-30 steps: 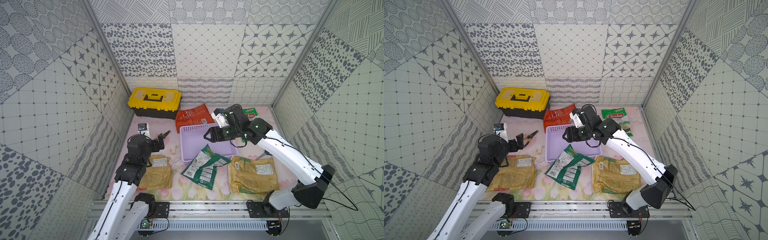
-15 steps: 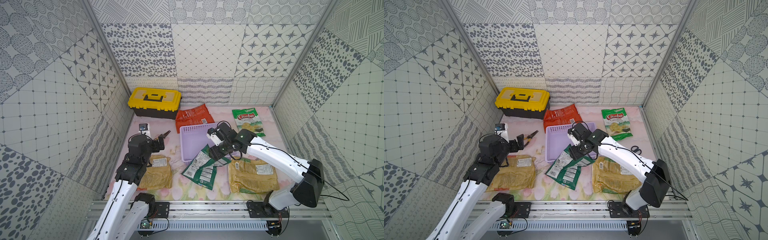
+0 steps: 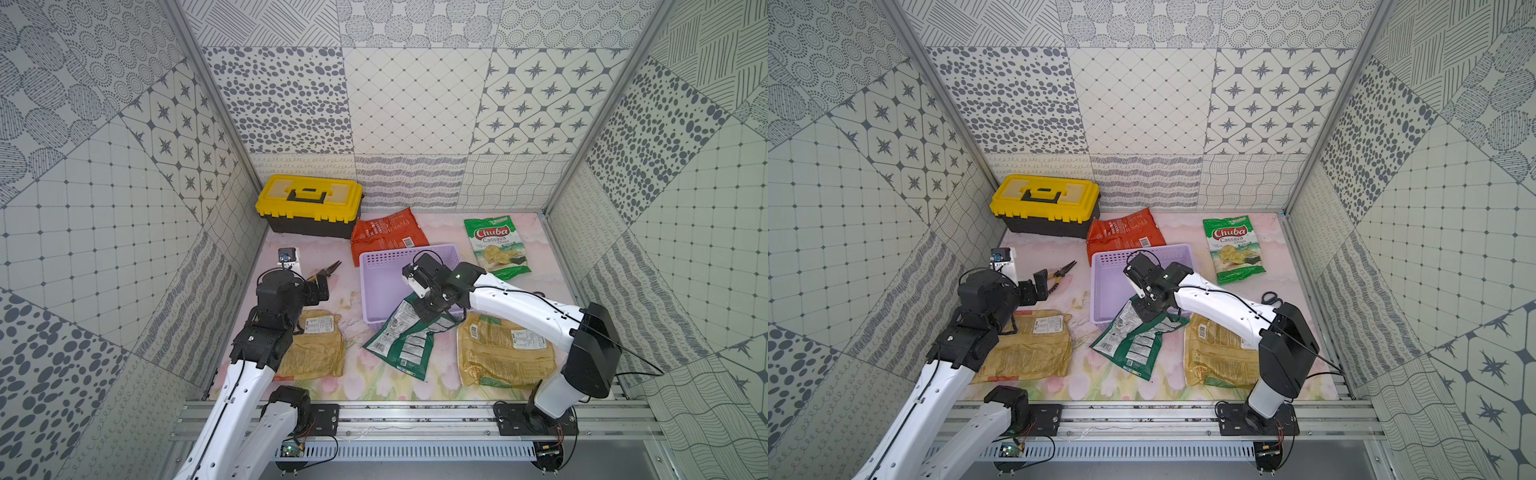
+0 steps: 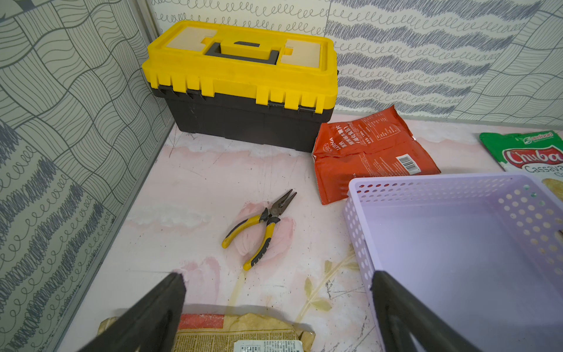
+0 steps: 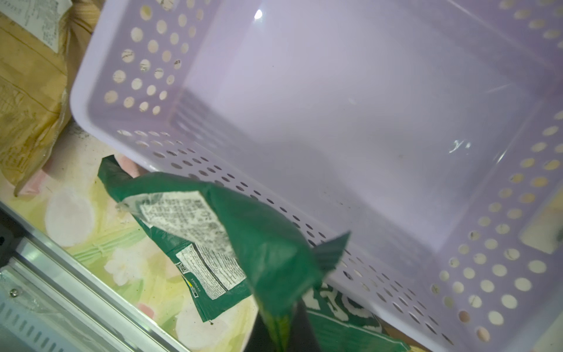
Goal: Put the potato chips into the basket
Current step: Pick up the potato chip from the center of the board, then place the potato chip in the basket.
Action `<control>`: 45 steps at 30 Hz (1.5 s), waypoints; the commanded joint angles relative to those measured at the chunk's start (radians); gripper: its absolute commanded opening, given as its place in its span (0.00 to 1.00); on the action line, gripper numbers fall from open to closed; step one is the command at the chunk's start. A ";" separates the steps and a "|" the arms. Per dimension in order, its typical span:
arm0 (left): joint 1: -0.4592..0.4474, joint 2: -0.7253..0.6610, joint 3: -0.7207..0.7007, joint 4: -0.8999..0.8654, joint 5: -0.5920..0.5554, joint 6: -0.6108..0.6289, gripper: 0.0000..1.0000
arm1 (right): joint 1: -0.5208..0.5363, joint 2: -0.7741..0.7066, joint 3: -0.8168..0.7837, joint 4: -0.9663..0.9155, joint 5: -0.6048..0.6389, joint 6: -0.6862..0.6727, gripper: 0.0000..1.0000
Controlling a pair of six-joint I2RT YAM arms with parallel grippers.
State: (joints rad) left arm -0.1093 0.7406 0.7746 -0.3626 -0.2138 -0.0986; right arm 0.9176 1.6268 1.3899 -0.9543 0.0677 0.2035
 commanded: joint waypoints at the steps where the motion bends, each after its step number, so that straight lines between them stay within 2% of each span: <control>1: 0.003 -0.006 -0.003 0.004 -0.007 0.031 0.99 | 0.055 -0.099 0.097 -0.062 0.030 0.035 0.00; 9: 0.003 -0.009 0.000 0.003 -0.004 0.028 0.99 | 0.068 -0.188 0.263 -0.222 -0.230 0.186 0.00; 13: 0.002 -0.018 0.000 -0.001 -0.025 0.031 0.99 | -0.045 -0.173 0.382 -0.280 -0.419 0.299 0.00; 16: 0.003 -0.030 -0.004 0.003 -0.033 0.031 0.99 | -0.123 -0.164 0.459 -0.269 -0.501 0.353 0.00; 23: 0.003 -0.037 -0.006 0.006 -0.036 0.032 0.99 | -0.244 -0.053 0.600 -0.174 -0.595 0.421 0.00; 29: 0.003 -0.047 -0.011 0.004 -0.053 0.041 0.99 | -0.310 0.020 0.497 0.028 -0.655 0.492 0.00; 36: 0.003 -0.044 -0.011 0.006 -0.050 0.038 0.99 | -0.315 0.061 0.291 0.379 -0.745 0.671 0.00; 41: 0.003 -0.045 -0.011 0.006 -0.052 0.038 0.99 | -0.319 0.061 0.210 0.458 -0.771 0.707 0.00; 45: 0.003 -0.052 -0.011 0.005 -0.049 0.041 0.99 | -0.358 0.075 0.073 0.488 -0.762 0.708 0.00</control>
State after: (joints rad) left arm -0.1089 0.6975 0.7639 -0.3721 -0.2459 -0.0750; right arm 0.5869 1.7096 1.5299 -0.5694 -0.6697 0.8860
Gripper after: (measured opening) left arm 0.994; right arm 0.045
